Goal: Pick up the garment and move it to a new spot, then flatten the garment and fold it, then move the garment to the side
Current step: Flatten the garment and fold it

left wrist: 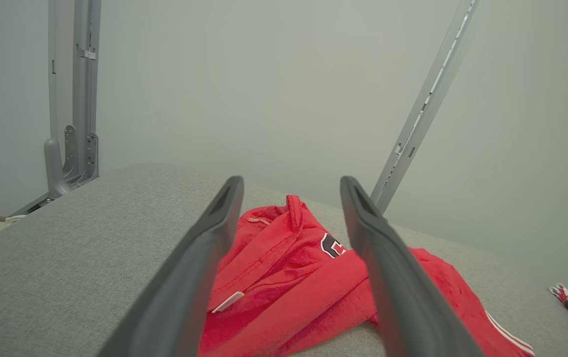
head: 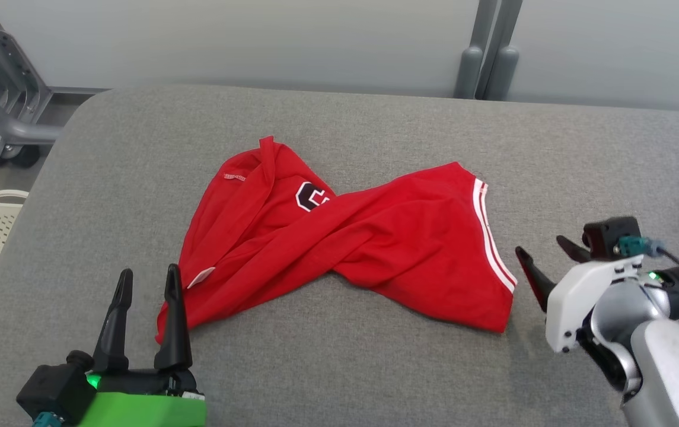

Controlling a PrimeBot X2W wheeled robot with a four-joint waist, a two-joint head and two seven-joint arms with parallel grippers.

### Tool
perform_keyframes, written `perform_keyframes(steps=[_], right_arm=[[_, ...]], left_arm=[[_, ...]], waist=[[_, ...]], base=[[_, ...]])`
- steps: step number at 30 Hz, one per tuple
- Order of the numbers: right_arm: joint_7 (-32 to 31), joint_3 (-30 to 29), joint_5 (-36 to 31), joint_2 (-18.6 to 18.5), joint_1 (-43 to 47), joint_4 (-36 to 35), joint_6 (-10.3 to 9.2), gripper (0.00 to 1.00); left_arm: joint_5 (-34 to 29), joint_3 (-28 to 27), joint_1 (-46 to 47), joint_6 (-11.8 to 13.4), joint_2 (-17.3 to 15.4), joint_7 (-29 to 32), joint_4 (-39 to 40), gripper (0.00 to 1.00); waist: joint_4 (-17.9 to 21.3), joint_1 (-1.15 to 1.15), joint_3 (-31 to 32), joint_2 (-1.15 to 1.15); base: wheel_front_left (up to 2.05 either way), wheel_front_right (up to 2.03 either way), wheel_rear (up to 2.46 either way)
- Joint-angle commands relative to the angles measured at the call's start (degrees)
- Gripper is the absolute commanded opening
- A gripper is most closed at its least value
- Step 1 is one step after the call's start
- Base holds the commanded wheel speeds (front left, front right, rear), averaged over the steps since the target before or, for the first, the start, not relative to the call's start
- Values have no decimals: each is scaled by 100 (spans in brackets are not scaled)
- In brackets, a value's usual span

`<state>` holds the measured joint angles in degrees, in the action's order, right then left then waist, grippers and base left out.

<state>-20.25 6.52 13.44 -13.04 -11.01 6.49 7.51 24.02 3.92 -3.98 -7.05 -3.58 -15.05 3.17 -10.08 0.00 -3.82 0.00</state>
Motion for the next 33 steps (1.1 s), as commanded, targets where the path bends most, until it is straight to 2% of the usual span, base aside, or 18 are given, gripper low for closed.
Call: perform_keyframes(steps=[1, 6, 16, 25, 33], right_arm=[[-156, -33, 53, -87, -176, 91, -5, 100], [-890, -181, 263, -333, -1184, 696, -4, 100], [-925, -198, 148, -629, -2672, 1964, -4, 100], [-861, 46, 400, -705, -3063, 2779, -4, 100], [-841, 241, 915, -742, -3020, 2963, -4, 100]], left_arm=[[-44, -6, -17, -18, 21, -15, 4, 100], [-125, 70, 202, -40, 52, -16, 17, 100], [-57, 406, 568, -47, 67, -10, 147, 100], [80, 488, 730, -48, 67, -10, 150, 100], [137, 526, 708, -49, 67, -10, 119, 100]], waist=[[-104, 0, -119, 0], [-298, 0, -442, 0], [-773, 0, -1159, 0], [-1042, 0, -1462, 0], [-1098, 0, -1471, 0]], base=[[0, 0, 0], [0, 0, 0], [0, 0, 0], [0, 0, 0], [0, 0, 0]])
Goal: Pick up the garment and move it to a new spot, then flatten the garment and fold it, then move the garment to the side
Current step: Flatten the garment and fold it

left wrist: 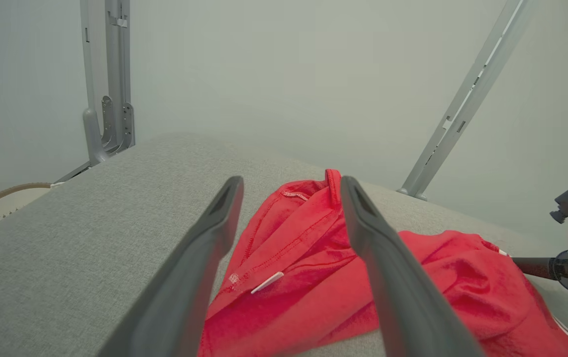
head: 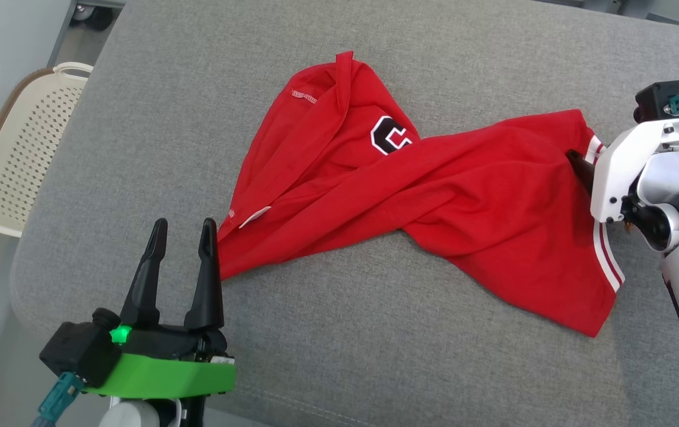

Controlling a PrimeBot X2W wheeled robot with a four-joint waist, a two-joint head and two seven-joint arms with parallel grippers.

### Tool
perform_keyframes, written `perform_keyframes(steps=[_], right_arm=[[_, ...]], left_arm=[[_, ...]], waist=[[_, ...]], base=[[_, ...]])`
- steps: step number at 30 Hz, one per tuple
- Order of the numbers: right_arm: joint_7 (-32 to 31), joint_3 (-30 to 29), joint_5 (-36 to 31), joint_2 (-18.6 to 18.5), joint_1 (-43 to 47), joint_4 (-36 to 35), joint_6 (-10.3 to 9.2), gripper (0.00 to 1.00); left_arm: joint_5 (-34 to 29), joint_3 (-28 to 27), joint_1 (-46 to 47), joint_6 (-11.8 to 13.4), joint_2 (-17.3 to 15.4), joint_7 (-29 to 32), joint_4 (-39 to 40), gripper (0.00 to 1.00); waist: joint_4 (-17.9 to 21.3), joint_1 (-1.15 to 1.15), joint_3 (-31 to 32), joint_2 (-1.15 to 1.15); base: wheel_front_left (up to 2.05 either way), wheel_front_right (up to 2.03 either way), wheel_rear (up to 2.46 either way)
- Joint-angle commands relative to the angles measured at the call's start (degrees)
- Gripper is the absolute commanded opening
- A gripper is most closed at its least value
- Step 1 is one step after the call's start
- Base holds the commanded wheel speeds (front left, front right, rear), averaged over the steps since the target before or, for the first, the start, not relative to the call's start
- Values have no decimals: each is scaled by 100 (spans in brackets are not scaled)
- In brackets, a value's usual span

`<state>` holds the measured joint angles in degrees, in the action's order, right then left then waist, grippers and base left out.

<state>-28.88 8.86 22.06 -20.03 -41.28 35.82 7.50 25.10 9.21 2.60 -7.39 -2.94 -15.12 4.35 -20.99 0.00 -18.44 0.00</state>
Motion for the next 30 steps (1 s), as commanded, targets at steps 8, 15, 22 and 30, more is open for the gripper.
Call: perform_keyframes(steps=[8, 15, 22, 30], right_arm=[[470, 497, -114, -410, -185, -58, -6, 0], [1531, 770, -526, -562, -655, -184, -6, 0], [2764, 1352, -944, -789, -1255, -563, -6, 0], [3229, 1908, -1021, -1131, -1010, -1082, -6, 0]], left_arm=[[16, -5, 72, -15, 4, -3, -20, 100], [38, -60, 64, -15, 3, -3, -67, 100], [0, -132, -33, -15, 2, -3, -106, 100], [-15, -261, -253, -15, 2, -3, -136, 100]], waist=[[17, 0, -5, 0], [119, 0, 165, 0], [253, 0, 461, 0], [488, 0, 919, 0]], base=[[0, 0, 0], [0, 0, 0], [0, 0, 0], [0, 0, 0]])
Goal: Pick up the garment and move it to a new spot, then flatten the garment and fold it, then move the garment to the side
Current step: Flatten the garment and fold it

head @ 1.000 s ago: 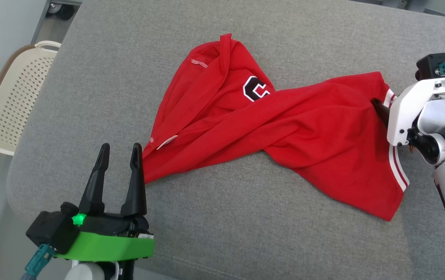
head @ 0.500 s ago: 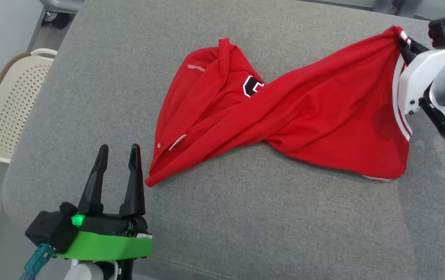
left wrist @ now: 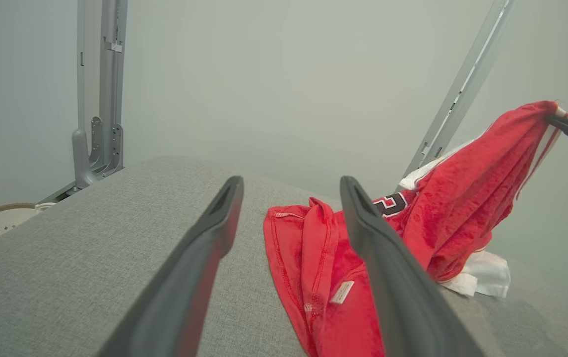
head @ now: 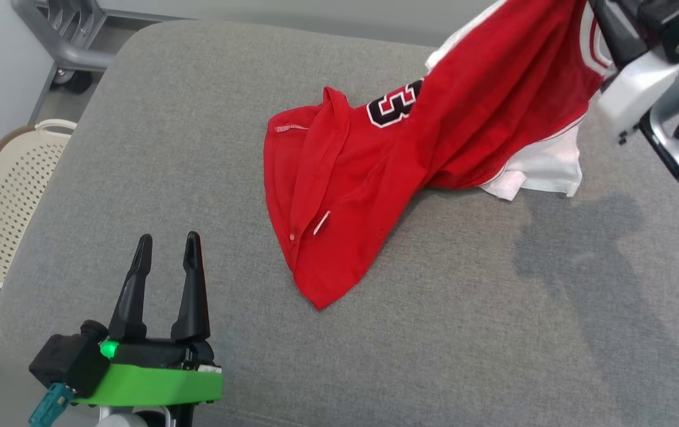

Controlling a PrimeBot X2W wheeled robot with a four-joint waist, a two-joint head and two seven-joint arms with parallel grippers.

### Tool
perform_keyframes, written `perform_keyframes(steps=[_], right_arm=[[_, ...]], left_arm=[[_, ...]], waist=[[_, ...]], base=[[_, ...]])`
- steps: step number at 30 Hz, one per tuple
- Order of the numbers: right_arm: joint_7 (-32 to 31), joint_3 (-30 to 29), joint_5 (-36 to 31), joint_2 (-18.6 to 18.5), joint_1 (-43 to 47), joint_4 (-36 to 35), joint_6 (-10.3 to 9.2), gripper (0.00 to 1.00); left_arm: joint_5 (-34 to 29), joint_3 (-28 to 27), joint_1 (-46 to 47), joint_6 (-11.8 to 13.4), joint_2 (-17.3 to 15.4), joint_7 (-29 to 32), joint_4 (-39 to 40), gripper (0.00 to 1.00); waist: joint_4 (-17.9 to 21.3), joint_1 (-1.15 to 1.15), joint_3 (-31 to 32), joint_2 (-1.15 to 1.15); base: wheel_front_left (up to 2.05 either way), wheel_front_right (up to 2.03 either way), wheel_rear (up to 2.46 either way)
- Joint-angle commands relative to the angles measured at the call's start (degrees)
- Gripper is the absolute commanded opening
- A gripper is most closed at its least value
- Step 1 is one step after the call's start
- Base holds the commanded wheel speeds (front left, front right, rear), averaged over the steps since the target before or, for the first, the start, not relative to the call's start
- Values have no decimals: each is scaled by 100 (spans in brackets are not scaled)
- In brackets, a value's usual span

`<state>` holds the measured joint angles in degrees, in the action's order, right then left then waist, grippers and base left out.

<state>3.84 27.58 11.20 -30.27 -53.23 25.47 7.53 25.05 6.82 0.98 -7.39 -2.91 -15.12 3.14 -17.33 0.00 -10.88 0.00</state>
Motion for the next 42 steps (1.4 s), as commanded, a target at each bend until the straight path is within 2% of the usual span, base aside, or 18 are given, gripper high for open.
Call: perform_keyframes(steps=[1, 5, 8, 12, 13, 18, 22, 23, 24, 29, 33, 42], right_arm=[[-102, 128, 84, -226, 344, -187, -9, 0], [-382, 93, 264, -685, 1352, -940, -9, 0], [-640, -413, 396, -819, 2416, -1487, -9, 0], [-851, -1173, 429, -489, 3877, -2081, -8, 0], [-851, -1173, 429, -489, 3877, -2081, -8, 0], [-1026, -1533, 270, 19, 5163, -2471, -9, 0], [-1088, -1581, 221, 333, 5602, -2397, -9, 0], [-1124, -1575, 210, 401, 5648, -2354, -9, 35], [-1152, -1573, 195, 451, 5669, -2310, -9, 100], [-1213, -1794, 25, 708, 5703, -2144, -9, 100], [-1082, -2162, -109, 981, 5746, -2271, -9, 100], [-318, -2808, -810, 1939, 5748, -2876, -9, 100]], left_arm=[[-19, -26, -108, -15, -1, -3, -19, 100], [9, -107, -219, -15, -3, -3, 19, 100], [38, -198, -307, -15, -2, -3, 52, 100], [29, -313, -353, -16, -4, -3, 86, 100], [29, -313, -353, -16, -4, -3, 86, 100], [-67, -388, -262, -16, -4, -3, 57, 100], [-98, -389, -167, -16, -5, -3, 35, 100], [-111, -374, -160, -16, -5, -2, 21, 100], [-121, -368, -150, -16, -5, -3, 6, 100], [-161, -260, -166, -16, -5, -3, -123, 100], [-160, -160, -241, -16, -15, -3, -264, 100], [-144, -44, -382, -16, -121, -3, -572, 100]], waist=[[144, 0, 204, 0], [271, 0, 302, 0], [423, 0, 317, 0], [663, 0, 285, 0], [663, 0, 285, 0], [937, 0, 269, 0], [1096, 0, 265, 0], [1123, 0, 266, 0], [1144, 0, 267, 0], [1166, 0, 353, 0], [1139, 0, 483, 0], [1163, 0, 725, 0]], base=[[0, 0, 0], [0, 0, 0], [0, 0, 0], [0, 0, 0], [0, 0, 0], [0, 0, 0], [0, 0, 0], [0, 0, 0], [0, 0, 0], [0, 0, 0], [0, 0, 0], [0, 0, 0]])
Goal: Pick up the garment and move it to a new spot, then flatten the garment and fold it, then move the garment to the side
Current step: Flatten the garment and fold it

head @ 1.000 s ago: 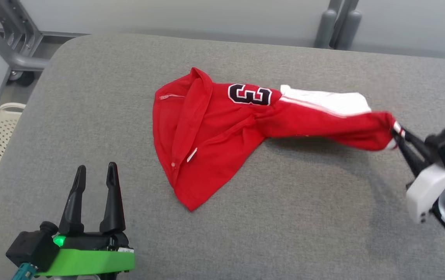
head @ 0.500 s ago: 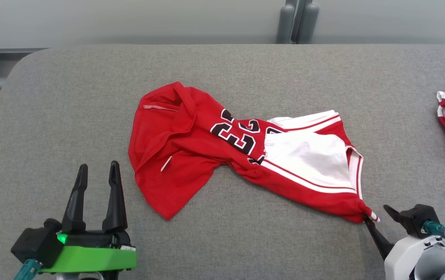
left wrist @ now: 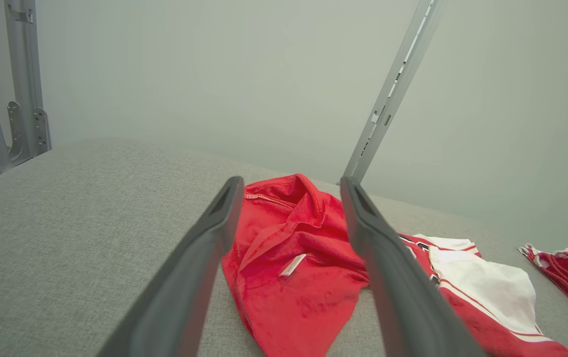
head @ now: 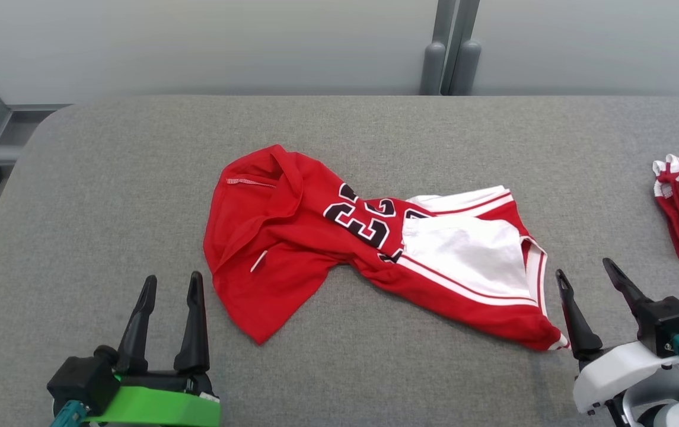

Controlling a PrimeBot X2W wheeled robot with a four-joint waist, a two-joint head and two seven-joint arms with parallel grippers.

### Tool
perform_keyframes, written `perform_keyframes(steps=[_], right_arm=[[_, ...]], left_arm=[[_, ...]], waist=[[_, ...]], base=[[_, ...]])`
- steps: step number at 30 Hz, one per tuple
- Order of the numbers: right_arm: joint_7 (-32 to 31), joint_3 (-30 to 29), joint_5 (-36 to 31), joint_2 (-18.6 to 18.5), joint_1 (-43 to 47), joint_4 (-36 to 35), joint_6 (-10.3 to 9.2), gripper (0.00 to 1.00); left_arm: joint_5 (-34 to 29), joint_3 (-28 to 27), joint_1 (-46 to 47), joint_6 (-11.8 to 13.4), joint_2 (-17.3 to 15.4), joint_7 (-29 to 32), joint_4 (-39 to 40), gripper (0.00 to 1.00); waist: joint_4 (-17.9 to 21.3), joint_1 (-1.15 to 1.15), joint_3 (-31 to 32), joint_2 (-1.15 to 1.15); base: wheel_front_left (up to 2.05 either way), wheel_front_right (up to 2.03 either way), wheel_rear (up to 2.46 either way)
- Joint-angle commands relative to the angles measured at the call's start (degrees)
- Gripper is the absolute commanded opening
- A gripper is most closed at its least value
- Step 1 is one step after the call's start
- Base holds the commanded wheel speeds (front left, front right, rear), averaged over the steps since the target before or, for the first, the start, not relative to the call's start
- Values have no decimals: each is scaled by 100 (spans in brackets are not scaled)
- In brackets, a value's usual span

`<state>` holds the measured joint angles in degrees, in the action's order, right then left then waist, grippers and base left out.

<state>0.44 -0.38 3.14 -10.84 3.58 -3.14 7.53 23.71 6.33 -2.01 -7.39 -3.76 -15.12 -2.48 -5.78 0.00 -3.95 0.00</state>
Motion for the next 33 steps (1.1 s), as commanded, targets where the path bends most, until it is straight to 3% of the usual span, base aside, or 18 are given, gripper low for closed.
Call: perform_keyframes(steps=[1, 10, 26, 33], right_arm=[[103, -88, -50, 124, 78, -21, -9, 100], [584, -371, -435, 701, 191, 331, -9, 100], [595, -354, -531, 789, 72, 535, -9, 100], [-12, -179, -605, 779, -142, 389, -8, 100]], left_arm=[[-26, 16, -107, -16, -42, -3, -61, 100], [-27, 371, -226, -15, -270, 95, -695, 100], [203, 418, -6, 27, -340, 89, -1096, 100], [272, 543, 522, 36, -476, 839, -1444, 100]], waist=[[10, 0, 61, 0], [-14, 0, 281, 0], [9, 0, 269, 0], [4, 0, 86, 0]], base=[[0, 0, 0], [0, 0, 0], [0, 0, 0], [0, 0, 0]])
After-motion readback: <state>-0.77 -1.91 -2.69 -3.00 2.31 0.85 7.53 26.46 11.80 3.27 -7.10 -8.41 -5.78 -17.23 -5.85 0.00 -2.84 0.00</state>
